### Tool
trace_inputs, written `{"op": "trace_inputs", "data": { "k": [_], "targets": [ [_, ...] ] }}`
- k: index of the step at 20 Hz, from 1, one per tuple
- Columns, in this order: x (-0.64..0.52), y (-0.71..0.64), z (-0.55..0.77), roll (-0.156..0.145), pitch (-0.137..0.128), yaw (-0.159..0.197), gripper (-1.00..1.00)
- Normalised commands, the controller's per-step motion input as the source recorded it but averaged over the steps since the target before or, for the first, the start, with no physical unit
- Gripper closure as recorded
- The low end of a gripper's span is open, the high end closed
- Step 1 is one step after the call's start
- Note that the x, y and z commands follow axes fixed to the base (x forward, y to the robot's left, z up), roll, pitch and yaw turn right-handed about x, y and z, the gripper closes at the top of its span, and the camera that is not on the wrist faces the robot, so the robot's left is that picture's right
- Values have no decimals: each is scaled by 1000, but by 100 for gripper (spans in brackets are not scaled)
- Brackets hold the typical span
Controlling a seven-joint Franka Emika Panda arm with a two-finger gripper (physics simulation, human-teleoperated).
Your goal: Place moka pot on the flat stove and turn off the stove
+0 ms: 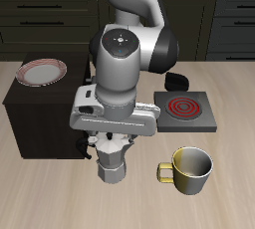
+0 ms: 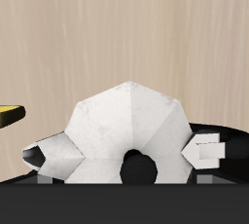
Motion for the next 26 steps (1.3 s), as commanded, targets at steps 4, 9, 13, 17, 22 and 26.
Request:
{"op": "trace_inputs", "data": {
  "k": [4,9,13,17,22,26],
  "targets": [
    [-196,227,138,20,-51,-15,100],
    [-321,262,237,17,-40,-13,100],
    [-291,290,211,39,-39,2,100],
    [-281,229,221,-25,-14,11,100],
    [-258,113,287,3,-44,-30,100],
    [-349,89,101,-30,-8,-59,100]
  ]
}}
